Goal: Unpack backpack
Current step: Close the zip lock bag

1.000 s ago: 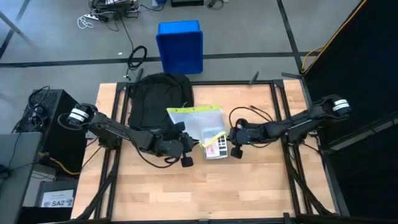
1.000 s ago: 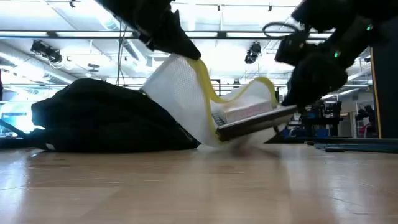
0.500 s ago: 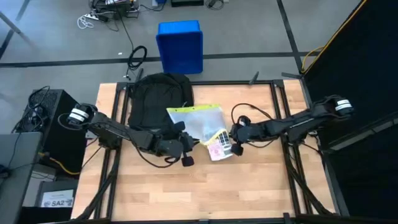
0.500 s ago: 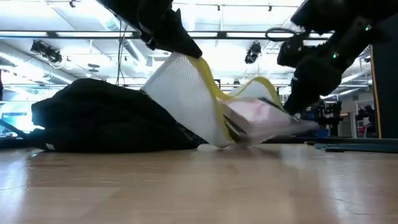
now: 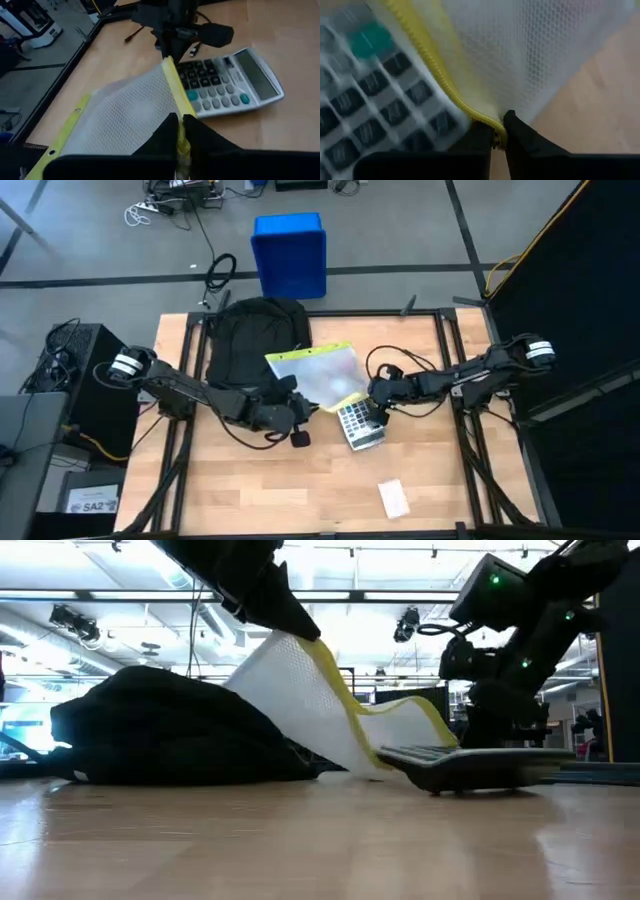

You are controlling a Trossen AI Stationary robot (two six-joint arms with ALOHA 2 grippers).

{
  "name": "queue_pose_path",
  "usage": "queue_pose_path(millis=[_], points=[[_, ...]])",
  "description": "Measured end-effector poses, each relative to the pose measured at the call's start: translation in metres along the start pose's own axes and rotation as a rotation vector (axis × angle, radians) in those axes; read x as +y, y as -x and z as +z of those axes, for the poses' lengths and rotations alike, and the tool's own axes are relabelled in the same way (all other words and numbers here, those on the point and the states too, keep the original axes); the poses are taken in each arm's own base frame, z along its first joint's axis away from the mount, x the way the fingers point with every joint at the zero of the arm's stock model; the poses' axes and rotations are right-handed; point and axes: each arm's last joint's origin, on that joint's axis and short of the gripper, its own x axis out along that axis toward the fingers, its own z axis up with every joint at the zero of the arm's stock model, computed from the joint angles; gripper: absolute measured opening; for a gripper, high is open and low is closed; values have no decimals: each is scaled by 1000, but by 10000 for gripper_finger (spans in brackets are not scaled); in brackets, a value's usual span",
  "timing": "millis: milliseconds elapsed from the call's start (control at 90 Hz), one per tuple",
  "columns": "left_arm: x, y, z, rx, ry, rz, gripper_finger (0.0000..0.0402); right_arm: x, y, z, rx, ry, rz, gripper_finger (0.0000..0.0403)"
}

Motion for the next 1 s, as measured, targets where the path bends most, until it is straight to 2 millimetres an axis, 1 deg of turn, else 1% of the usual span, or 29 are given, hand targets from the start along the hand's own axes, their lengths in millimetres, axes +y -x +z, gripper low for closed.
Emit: queue_pose_path(millis=[144, 322, 444, 533, 644, 678, 733, 811, 900, 1000], points=[[0, 0, 0, 0, 0, 0, 0, -3, 9, 3, -23, 13, 6, 30], [0, 0, -1, 7, -4, 0, 0, -6, 30, 8, -95, -4, 37, 55], [0, 0, -1, 10, -6, 0, 0, -5, 53, 11, -120, 8, 89, 70], [0, 0, -1, 12, -8, 0, 0, 1, 77, 14, -116, 26, 197, 75], [0, 0, -2, 14, -9, 0, 0, 20, 105, 8, -67, 116, 463, 70], [0, 0, -2, 15, -9, 0, 0, 26, 112, 4, -50, 121, 536, 66], [0, 0, -2, 15, -9, -1, 0, 38, 119, -3, -20, 111, 608, 59], [0, 0, -2, 15, -9, 0, 0, 56, 123, -16, 51, 102, 646, 49], [0, 0, -2, 15, -6, -1, 0, 81, 124, -35, 154, 103, 675, 37], [0, 0, -2, 15, -2, -1, 0, 109, 126, -56, 226, 117, 730, 17]])
